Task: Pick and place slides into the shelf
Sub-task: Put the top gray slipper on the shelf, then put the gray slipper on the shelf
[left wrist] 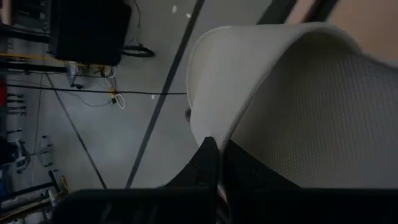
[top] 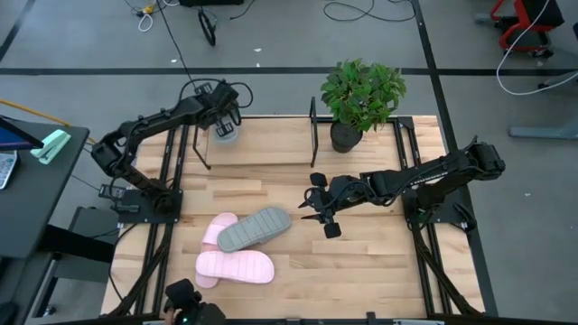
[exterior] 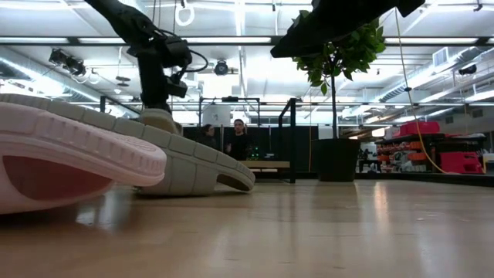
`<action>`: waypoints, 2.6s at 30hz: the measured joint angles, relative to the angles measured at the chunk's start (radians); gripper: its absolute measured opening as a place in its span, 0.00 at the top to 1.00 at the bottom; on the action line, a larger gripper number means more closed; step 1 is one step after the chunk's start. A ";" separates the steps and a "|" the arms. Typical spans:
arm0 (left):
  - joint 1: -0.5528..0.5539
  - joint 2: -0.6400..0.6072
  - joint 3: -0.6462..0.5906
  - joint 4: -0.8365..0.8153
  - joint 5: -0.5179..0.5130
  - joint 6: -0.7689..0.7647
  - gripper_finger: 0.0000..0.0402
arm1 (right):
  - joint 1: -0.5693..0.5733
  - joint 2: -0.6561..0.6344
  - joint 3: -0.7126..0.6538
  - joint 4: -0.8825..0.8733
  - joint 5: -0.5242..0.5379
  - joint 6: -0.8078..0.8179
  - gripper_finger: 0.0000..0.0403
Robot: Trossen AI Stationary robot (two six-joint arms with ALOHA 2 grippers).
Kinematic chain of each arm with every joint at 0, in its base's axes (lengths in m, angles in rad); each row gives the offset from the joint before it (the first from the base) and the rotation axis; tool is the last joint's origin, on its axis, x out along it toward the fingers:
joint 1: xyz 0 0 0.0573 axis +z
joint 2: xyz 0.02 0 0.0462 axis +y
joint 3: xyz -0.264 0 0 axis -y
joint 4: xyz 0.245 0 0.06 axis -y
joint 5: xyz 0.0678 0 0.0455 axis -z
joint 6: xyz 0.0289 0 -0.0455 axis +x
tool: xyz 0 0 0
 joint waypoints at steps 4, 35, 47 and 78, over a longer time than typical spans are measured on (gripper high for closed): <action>0.000 0.000 -0.039 -0.001 0.003 0.005 0.97 | 0.000 0.000 0.000 0.000 0.000 0.000 0.61; -0.001 0.000 -0.105 -0.051 0.016 0.082 0.97 | 0.000 0.000 0.000 -0.001 0.000 0.000 0.61; -0.001 0.000 -0.106 -0.053 0.033 0.091 0.96 | 0.000 0.000 0.000 -0.002 0.000 0.000 0.61; -0.042 -0.147 0.005 -0.175 0.235 -0.008 0.47 | 0.000 0.000 0.000 -0.013 -0.001 -0.004 0.57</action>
